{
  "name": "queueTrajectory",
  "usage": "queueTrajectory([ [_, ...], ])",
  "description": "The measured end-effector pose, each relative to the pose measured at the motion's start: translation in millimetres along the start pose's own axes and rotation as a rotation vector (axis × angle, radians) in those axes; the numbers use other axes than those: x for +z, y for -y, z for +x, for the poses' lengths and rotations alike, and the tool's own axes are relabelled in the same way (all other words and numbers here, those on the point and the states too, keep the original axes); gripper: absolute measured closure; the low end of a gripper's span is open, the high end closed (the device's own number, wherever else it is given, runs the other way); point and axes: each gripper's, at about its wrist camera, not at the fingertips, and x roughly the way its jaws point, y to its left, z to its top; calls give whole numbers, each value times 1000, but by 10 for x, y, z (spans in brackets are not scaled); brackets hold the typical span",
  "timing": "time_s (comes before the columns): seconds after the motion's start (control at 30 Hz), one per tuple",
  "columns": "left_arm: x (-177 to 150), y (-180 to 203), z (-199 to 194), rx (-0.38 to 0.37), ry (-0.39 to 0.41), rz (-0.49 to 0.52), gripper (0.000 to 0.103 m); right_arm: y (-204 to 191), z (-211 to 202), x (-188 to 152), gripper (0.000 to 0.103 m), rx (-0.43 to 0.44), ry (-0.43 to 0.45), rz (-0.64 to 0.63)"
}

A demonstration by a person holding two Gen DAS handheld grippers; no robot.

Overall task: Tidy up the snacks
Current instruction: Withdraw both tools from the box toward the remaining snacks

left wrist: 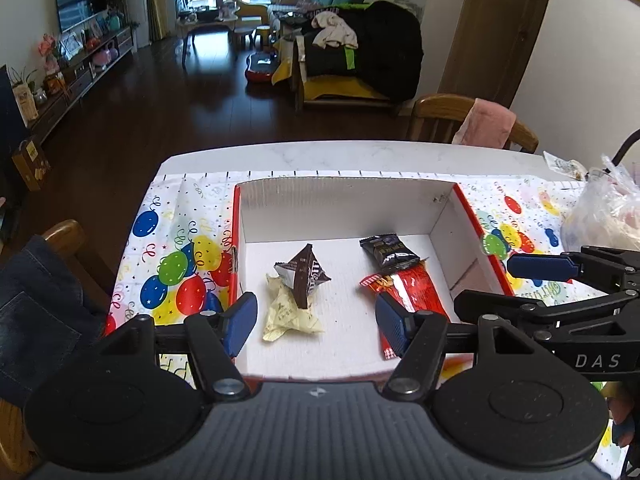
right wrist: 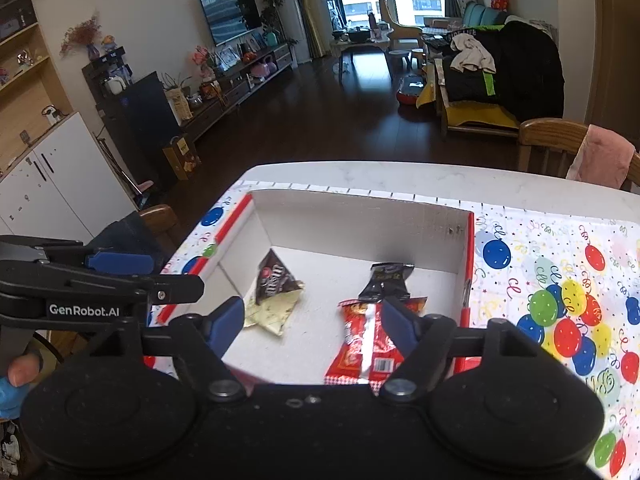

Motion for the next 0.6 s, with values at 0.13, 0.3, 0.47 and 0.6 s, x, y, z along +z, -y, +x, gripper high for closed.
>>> queueTrajectory([
  [0.13,-114,-12,-169,-13,26,7,34,-77,-119,-69,19,7,16,6],
  [0.3,-280,-52,-364,-37,52,10,32,-177,-253,-199,15,19,36,-1],
  [0.47,-506,-85,-561,-40,80,12,30,-305,-406,-358,9,38,65,-20],
  [0.6,-696,-110,-728,-37,117,26,24,-388,-502,-485,7,44,75,-38],
])
